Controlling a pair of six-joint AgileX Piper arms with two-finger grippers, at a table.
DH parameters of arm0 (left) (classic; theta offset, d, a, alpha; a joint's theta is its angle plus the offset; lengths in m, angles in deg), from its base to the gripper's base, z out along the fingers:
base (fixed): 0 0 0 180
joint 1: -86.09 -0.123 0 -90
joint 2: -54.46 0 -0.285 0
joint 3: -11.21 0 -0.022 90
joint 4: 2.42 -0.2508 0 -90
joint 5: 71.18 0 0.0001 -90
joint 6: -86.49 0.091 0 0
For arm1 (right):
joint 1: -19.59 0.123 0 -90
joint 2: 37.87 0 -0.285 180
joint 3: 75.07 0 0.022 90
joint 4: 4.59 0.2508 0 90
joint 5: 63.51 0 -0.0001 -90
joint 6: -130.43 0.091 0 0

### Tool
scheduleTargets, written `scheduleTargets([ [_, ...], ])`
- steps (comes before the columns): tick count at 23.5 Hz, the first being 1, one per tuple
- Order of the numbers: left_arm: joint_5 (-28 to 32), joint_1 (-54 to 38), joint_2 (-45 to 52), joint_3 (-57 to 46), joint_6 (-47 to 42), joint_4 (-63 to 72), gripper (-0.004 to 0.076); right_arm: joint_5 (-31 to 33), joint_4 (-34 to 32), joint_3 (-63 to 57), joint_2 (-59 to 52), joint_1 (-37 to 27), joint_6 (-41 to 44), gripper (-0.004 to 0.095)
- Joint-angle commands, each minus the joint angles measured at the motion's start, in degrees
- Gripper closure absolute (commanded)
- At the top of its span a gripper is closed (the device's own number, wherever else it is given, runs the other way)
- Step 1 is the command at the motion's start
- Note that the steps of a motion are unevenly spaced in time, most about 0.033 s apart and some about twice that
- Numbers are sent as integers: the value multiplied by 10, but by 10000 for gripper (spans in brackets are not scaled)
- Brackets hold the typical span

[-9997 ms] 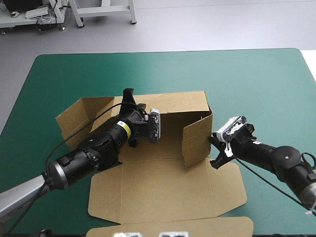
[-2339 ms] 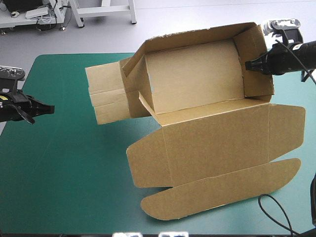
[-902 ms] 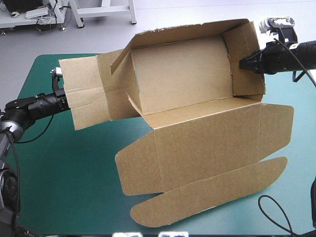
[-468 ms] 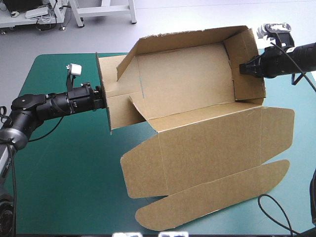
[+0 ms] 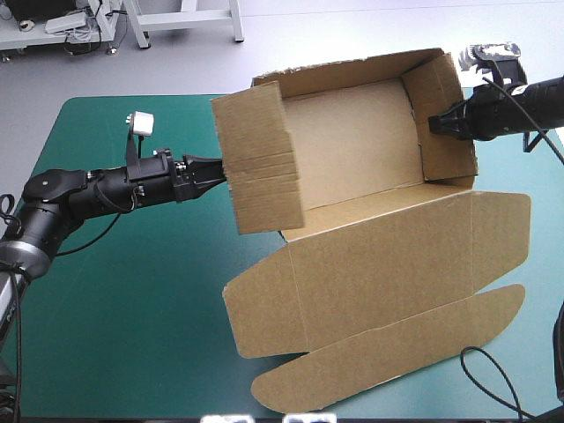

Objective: Fold the box

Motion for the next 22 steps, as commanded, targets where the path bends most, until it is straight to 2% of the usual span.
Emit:
scheduleTargets([
  [1,-60,25,20,25,-3,63,717,-4,28,16,-22,0,7,924],
  [5,-60,35,20,46,3,85,715,-4,29,16,-22,0,8,924],
  [9,-60,35,20,72,-2,82,668,-11,24,16,-22,5,17,924],
  [11,-60,35,20,82,-5,82,612,-12,13,16,-22,15,23,924],
  [13,-53,35,20,87,-5,74,507,-25,-2,16,-22,37,35,924],
  [14,-48,35,20,87,-6,69,429,-41,-8,16,-22,51,46,924],
  [16,-31,35,20,87,-19,54,354,-63,-14,16,-22,72,58,924],
  [19,4,35,20,87,-37,2,347,-92,-31,16,-22,99,73,924],
  [22,47,35,20,99,-69,-73,347,-135,-101,16,-22,139,117,924],
])
